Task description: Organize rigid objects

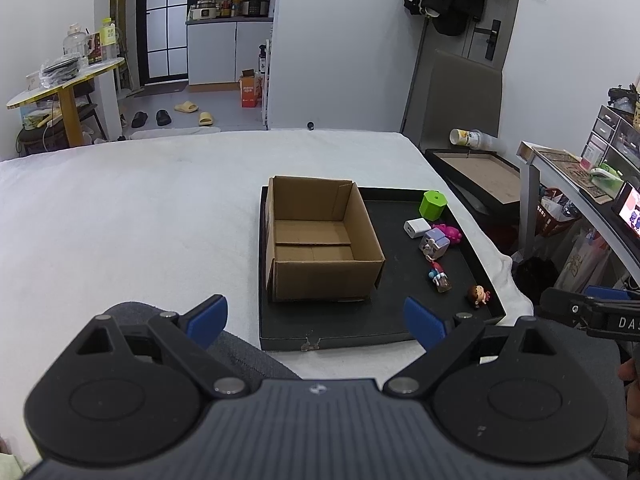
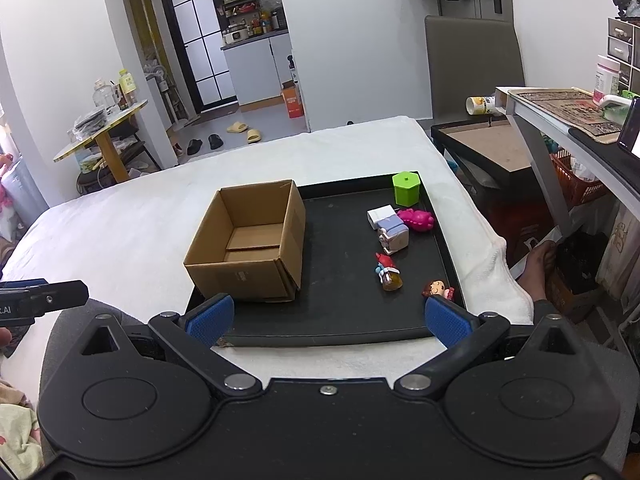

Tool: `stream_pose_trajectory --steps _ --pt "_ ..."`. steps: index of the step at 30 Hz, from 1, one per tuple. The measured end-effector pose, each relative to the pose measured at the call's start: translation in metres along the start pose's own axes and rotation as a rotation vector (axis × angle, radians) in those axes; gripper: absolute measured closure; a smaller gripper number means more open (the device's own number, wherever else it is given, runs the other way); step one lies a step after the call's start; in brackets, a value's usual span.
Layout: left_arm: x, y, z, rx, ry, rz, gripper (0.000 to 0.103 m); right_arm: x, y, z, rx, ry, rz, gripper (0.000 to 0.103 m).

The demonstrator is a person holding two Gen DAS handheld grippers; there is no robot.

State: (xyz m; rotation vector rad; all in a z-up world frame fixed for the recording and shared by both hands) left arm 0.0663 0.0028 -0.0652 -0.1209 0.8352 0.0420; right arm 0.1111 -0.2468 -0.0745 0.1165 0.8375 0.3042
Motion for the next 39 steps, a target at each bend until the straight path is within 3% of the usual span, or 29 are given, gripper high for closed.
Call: stream_pose_trajectory --steps 39 --pt "0.029 0.002 0.009 -0.044 0.024 -0.023 0.009 0.022 -0.016 -0.002 0.029 0.037 -0.011 0.000"
Point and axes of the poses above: each gripper's, at about its wrist camera, not at the fingertips, and x roughly the way its jaws point, y to its left, z to its top, the point moved 10 cm from there along x, roughly the way its jaws point, and after that the axes turned 6 degrees about y, right-handed, at the moved point
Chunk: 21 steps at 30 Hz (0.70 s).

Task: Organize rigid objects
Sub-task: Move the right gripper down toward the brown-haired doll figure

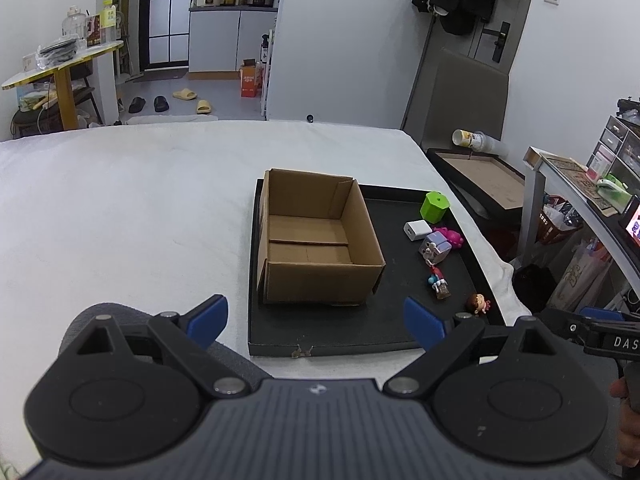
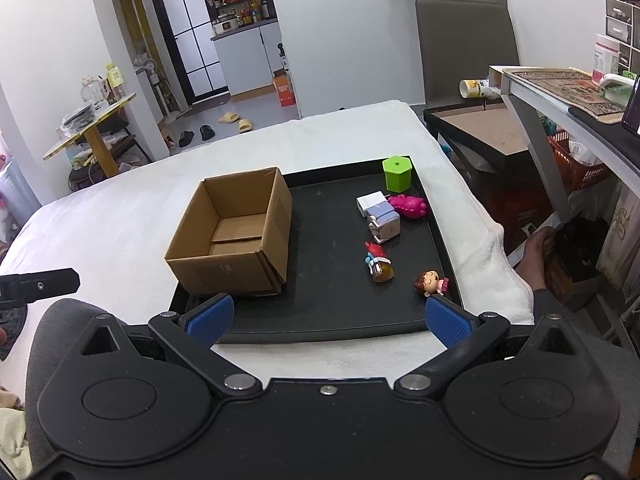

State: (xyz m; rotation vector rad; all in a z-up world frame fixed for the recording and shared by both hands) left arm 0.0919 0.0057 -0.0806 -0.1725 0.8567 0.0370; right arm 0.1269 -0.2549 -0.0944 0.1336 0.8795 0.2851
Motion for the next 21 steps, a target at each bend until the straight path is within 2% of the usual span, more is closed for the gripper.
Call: stream_pose_trajectory --steps 12,21 --pt "0.028 0.010 0.004 -0.033 0.034 0.016 0.010 0.022 -0.020 -0.001 0.055 0.024 -0.005 0.000" --pt "0.048 0.021 0.011 -0.071 0.054 0.030 0.011 0.045 -0.036 -0.002 0.102 0.071 0.001 0.010"
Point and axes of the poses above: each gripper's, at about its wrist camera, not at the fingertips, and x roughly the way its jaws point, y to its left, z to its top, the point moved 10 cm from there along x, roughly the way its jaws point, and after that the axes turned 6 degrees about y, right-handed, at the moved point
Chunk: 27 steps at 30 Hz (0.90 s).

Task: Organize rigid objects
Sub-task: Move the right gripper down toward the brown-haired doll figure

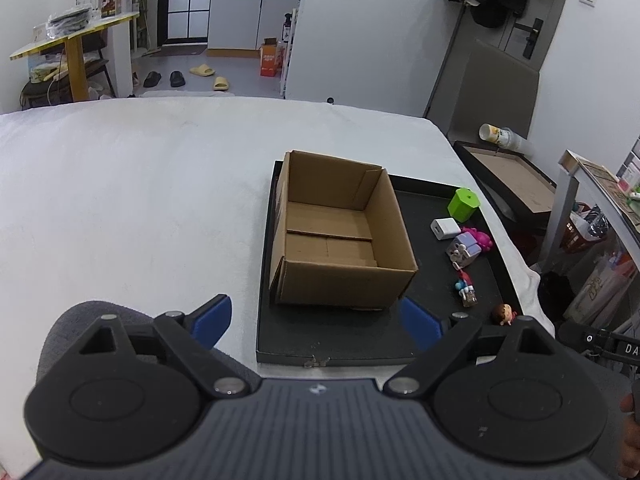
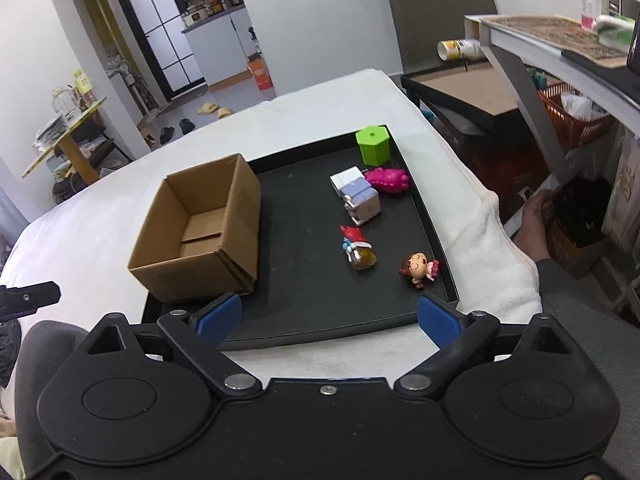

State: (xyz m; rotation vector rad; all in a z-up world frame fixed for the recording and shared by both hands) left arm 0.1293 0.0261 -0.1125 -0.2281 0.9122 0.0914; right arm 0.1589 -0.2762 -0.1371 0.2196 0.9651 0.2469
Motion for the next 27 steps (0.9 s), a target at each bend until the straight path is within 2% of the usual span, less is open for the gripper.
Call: stream_pose_trajectory --steps 10,27 --pt "0.028 0.003 0.010 -0.015 0.031 -0.011 0.014 0.034 -0.018 0.010 0.079 0.053 -0.013 0.032" --pt "0.076 0.017 0.019 -0.074 0.121 -0.010 0.034 0.081 -0.054 0.019 0.249 0.098 -0.080 0.032"
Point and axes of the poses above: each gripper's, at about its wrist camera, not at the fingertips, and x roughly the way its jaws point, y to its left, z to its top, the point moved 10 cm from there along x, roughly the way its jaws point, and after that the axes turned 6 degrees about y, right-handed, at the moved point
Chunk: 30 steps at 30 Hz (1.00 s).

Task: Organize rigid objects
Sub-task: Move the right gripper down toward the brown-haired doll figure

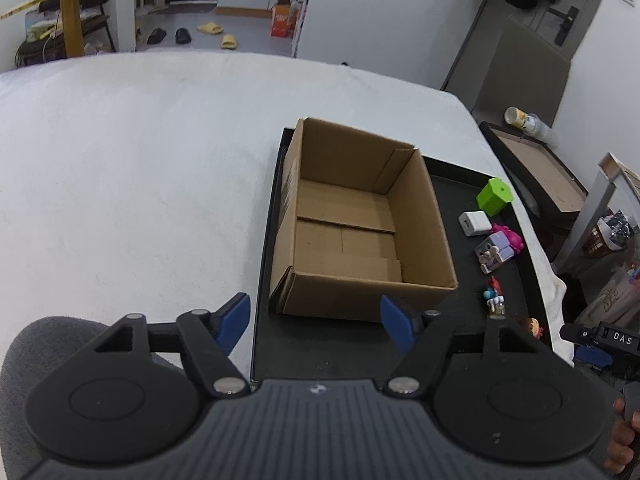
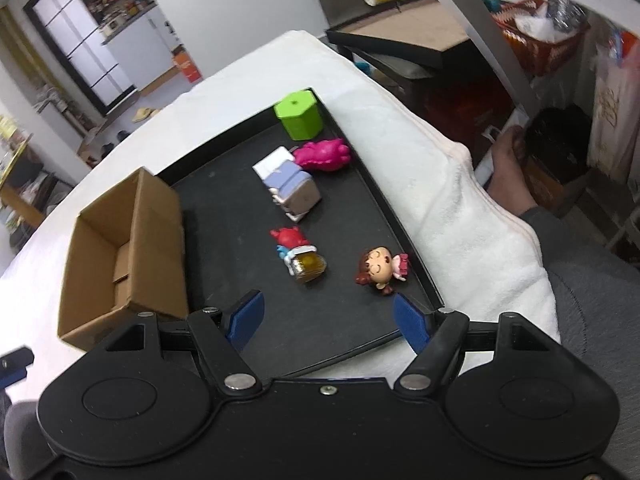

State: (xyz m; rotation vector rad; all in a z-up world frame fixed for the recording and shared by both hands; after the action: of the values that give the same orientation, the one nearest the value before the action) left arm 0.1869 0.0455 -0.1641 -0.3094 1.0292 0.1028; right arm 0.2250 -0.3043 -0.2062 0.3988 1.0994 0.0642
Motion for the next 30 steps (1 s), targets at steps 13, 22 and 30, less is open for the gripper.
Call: stream_pose_trajectory --steps 13,22,30 --pt "0.040 0.012 0.008 -0.062 0.064 0.014 0.056 0.039 -0.017 0.005 0.115 0.005 -0.039 0.036" --pt "0.053 0.006 0.018 -0.063 0.064 -0.008 0.067 0.060 -0.031 0.005 0.188 0.018 -0.049 0.041" --pt "0.055 0.011 0.028 -0.097 0.056 -0.020 0.071 0.075 -0.036 0.010 0.219 0.032 -0.059 0.042"
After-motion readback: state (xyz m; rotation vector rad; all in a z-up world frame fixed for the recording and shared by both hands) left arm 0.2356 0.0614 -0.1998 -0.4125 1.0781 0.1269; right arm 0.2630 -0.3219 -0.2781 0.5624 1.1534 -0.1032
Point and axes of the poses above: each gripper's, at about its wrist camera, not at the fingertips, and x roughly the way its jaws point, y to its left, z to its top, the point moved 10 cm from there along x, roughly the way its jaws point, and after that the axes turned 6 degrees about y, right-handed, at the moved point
